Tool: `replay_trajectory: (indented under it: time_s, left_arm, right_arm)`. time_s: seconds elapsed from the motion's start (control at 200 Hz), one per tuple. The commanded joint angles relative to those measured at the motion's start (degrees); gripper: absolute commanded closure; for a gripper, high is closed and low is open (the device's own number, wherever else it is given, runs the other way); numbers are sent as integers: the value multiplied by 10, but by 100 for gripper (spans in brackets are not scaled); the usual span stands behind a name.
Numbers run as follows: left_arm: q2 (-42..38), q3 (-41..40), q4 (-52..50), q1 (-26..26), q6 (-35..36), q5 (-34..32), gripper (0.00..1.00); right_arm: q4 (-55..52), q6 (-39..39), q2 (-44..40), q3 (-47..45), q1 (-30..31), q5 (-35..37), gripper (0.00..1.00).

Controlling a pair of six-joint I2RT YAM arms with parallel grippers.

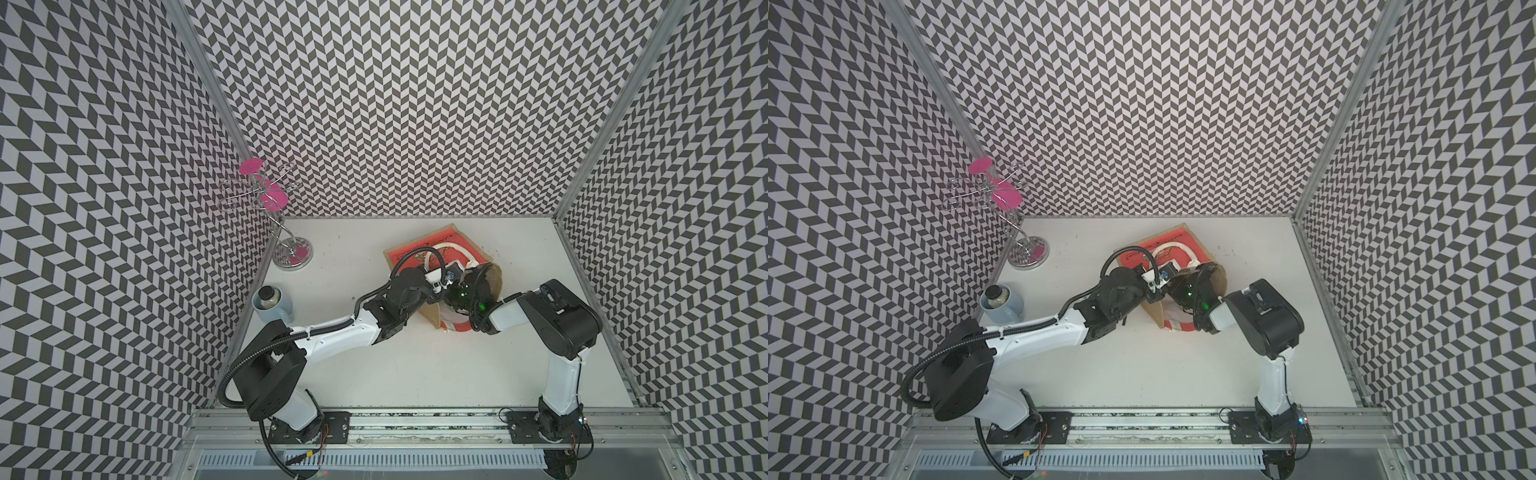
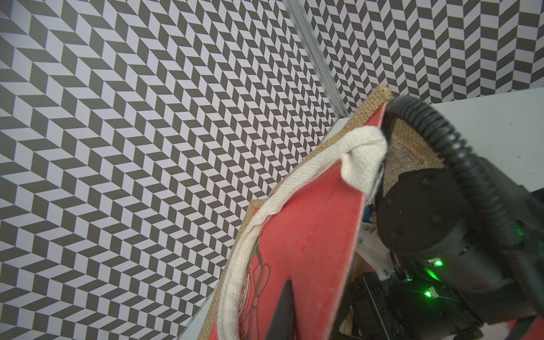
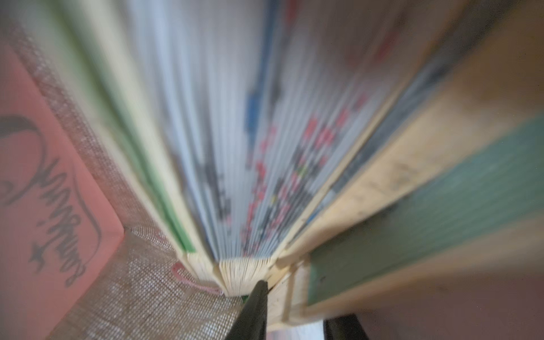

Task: Take out the folding fans from the tote bags
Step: Pick up the folding fan from the canvas bag.

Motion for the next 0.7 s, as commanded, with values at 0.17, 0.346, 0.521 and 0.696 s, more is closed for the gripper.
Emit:
replay_trajectory:
  time_s: [0.17, 0.346, 0.521, 0.696]
  left_arm:
    - [-4, -9, 25, -8, -12, 33, 100]
    - [1, -7, 27, -8, -12, 17, 100]
    - [10, -3, 43, -7, -15, -44, 100]
    - [22, 1, 58, -6, -8, -100, 100]
  right_arm:
    - [18, 30, 28, 20, -17, 5, 77]
    - [6, 26, 16, 18, -18, -7, 93]
    - [-17, -13, -52, -18, -15, -1, 100]
    - [-91, -71, -146, -42, -4, 15, 100]
